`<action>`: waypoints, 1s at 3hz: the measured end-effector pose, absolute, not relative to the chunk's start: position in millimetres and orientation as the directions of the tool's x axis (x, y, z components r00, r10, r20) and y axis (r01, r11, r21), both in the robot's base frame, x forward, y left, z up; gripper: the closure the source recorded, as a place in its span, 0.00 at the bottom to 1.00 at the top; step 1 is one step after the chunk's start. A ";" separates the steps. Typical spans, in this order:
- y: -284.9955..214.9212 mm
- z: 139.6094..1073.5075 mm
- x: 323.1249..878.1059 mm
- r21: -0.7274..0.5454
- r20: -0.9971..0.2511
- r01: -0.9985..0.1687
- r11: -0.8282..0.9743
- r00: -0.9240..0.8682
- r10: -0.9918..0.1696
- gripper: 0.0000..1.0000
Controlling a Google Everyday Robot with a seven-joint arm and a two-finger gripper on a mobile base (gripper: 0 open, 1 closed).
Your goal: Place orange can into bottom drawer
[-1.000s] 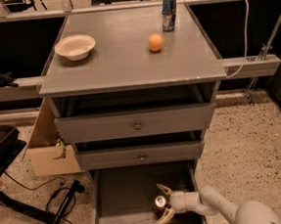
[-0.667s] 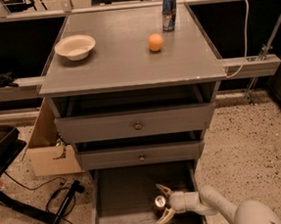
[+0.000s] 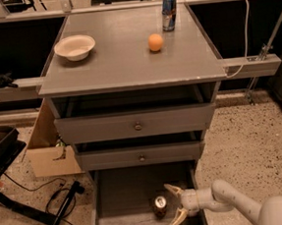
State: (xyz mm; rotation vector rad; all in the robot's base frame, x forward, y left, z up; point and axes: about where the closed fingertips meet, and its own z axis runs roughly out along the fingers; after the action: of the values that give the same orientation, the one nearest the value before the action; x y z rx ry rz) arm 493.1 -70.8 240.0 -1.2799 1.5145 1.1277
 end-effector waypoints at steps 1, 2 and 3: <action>-108.0 312.5 457.2 0.146 -0.935 -0.989 0.012 -0.142 -0.324 0.00; -122.8 364.9 426.9 0.160 -0.893 -0.986 -0.042 -0.127 -0.432 0.00; -124.6 410.0 400.1 0.174 -0.826 -0.983 -0.055 -0.115 -0.552 0.00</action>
Offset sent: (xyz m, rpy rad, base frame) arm -0.0968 -0.0812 0.2238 -0.3496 0.0251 0.2537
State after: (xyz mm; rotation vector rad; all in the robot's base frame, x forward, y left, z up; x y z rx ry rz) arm 400.1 -124.6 410.0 -1.6365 1.7020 1.0725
